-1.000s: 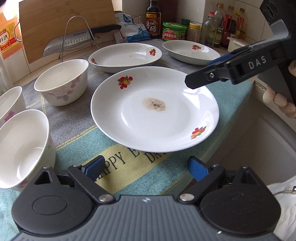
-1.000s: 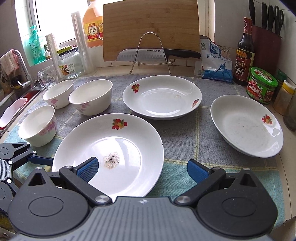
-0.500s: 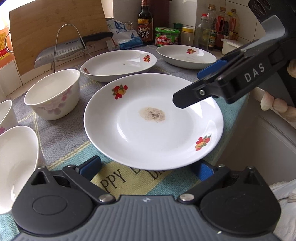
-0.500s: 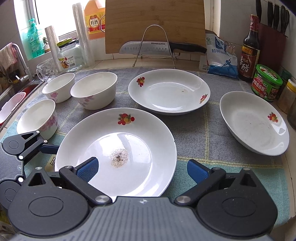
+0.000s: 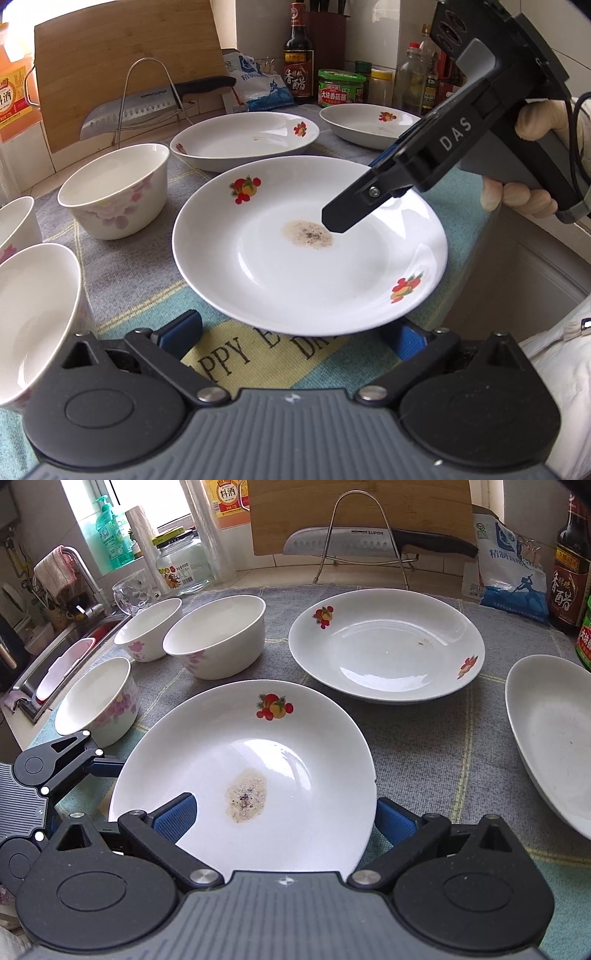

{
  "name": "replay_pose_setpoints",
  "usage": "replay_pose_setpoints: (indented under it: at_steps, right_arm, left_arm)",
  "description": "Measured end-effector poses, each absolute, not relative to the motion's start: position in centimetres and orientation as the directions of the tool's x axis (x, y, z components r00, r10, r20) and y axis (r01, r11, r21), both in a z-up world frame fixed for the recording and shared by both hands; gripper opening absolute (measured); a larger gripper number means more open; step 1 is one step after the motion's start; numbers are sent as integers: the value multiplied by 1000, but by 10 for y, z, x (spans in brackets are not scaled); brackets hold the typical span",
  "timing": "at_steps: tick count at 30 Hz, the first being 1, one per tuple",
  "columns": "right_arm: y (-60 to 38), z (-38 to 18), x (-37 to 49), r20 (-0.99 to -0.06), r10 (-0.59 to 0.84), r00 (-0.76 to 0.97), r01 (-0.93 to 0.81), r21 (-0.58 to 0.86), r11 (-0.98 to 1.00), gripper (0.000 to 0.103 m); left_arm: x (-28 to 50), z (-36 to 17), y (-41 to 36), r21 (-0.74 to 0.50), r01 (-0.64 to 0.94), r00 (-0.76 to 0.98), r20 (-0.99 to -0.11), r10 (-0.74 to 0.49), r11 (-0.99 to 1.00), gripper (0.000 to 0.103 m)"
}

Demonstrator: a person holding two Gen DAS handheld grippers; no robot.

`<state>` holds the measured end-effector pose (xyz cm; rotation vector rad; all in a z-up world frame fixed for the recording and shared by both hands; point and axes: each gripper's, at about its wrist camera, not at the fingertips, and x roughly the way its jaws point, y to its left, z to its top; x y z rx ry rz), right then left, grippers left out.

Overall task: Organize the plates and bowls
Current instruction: 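Close the right tool on the rim of the stained plate, then lift the stained plate with the right tool and carry it toward another plate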

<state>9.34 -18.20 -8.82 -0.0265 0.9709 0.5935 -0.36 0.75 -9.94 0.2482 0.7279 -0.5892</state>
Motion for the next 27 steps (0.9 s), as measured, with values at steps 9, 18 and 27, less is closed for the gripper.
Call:
replay_pose_setpoints:
  at_steps: [9,18,27]
  right_arm:
    - [-182,-92,106,-792,509,338,-524,291,801,103]
    - [-184,-90,119,-792,539,287,-510,350,786,103]
    - [-189,-90,136,-782,579,232,-454,439,775,103]
  left_arm:
    - [0,-97,5,17,592,580,-703,-412,806,103]
    - [2,-97,5,19,618,569,-701,-431,786,103]
    - [1,-96,4,31,636,567,-697,-440,771,103]
